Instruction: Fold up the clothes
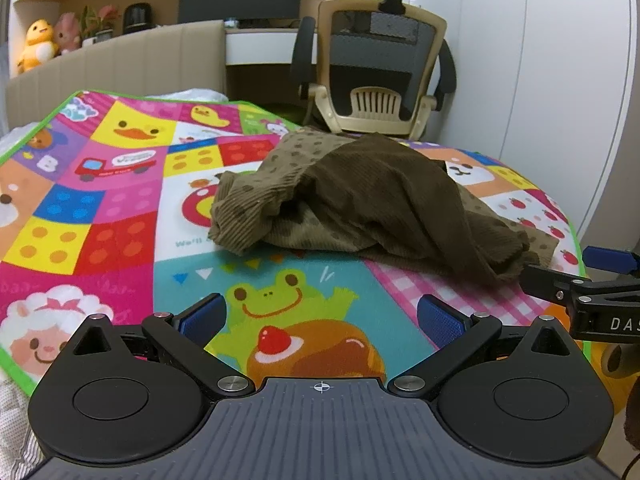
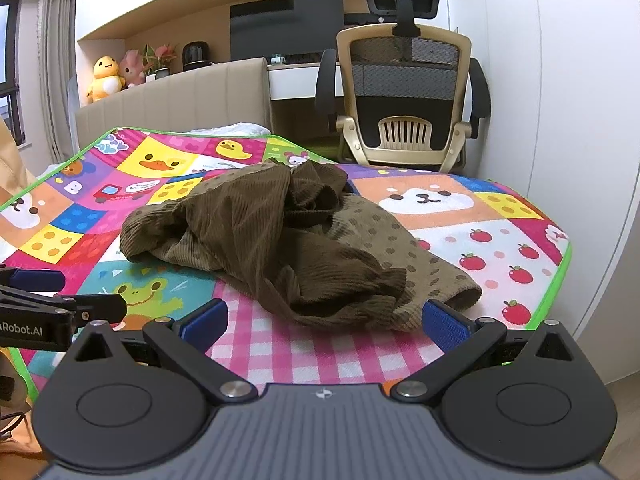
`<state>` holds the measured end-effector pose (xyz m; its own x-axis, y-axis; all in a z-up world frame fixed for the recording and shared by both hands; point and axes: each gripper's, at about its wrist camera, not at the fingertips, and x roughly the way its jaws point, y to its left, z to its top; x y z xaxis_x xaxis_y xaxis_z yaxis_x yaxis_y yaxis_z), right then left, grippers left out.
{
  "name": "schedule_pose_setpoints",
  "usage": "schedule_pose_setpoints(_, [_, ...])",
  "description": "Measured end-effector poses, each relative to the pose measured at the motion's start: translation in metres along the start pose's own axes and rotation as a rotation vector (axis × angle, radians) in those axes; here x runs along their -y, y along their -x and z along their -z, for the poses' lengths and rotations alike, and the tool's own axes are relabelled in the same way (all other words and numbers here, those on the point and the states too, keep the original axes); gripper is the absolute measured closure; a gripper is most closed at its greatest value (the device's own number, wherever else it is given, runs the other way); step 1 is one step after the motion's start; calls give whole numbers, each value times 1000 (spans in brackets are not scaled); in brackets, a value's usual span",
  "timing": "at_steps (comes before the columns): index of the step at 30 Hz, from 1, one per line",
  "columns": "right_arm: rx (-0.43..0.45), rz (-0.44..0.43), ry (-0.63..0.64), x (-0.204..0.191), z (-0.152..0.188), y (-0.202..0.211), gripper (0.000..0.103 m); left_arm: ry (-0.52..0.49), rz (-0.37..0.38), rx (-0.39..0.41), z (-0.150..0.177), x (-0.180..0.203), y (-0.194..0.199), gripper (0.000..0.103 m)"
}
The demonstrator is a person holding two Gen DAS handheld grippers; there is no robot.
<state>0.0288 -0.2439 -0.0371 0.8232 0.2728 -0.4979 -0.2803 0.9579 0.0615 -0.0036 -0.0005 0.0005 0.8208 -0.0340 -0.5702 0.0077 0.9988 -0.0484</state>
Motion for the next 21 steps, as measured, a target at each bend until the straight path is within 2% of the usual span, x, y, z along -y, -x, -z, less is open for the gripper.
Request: schedule_pose_setpoints(21, [-30, -24, -9, 1, 5, -6, 0, 2, 4, -25, 3, -1, -4, 0])
